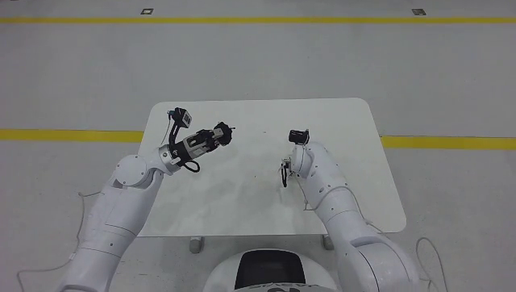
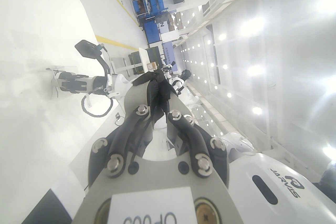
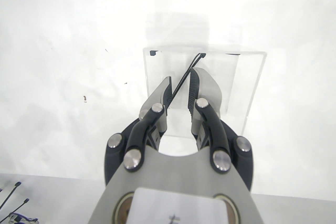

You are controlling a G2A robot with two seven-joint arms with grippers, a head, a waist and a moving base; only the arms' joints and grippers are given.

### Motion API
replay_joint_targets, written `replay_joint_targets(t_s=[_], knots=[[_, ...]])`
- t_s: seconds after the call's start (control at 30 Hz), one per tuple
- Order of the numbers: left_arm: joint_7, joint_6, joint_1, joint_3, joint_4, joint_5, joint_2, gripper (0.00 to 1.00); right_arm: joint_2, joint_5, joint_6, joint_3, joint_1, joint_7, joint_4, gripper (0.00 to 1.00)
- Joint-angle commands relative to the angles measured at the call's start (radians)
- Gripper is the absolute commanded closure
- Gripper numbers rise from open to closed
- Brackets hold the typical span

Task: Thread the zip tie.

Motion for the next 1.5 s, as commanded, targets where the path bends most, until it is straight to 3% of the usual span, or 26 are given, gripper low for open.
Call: replay_joint_targets(t_s=[0.0, 0.13, 0.3, 0.7, 0.77, 0.8, 1.47], knots=[[0.000, 0.000, 0.000, 0.000, 0.000, 0.000, 0.000, 1.00, 0.001, 0.005, 0.001, -0.002, 0.004, -0.002, 0.006, 0.84], [0.000, 0.000, 0.000, 0.000, 0.000, 0.000, 0.000, 1.00, 0.004, 0.015, 0.008, -0.007, 0.013, -0.006, 0.022, 0.85], [0.000, 0.000, 0.000, 0.000, 0.000, 0.000, 0.000, 1.00, 0.006, 0.025, 0.016, -0.014, 0.021, -0.011, 0.034, 1.00], [0.000, 0.000, 0.000, 0.000, 0.000, 0.000, 0.000, 1.00, 0.015, 0.042, 0.026, -0.031, 0.018, -0.014, 0.022, 1.00], [0.000, 0.000, 0.000, 0.000, 0.000, 0.000, 0.000, 1.00, 0.017, 0.045, 0.026, -0.033, 0.019, -0.012, 0.022, 0.74], [0.000, 0.000, 0.000, 0.000, 0.000, 0.000, 0.000, 1.00, 0.017, 0.046, 0.026, -0.035, 0.020, -0.012, 0.023, 0.72], [0.000, 0.000, 0.000, 0.000, 0.000, 0.000, 0.000, 1.00, 0.016, 0.063, 0.026, -0.046, 0.070, -0.044, 0.123, 0.82]])
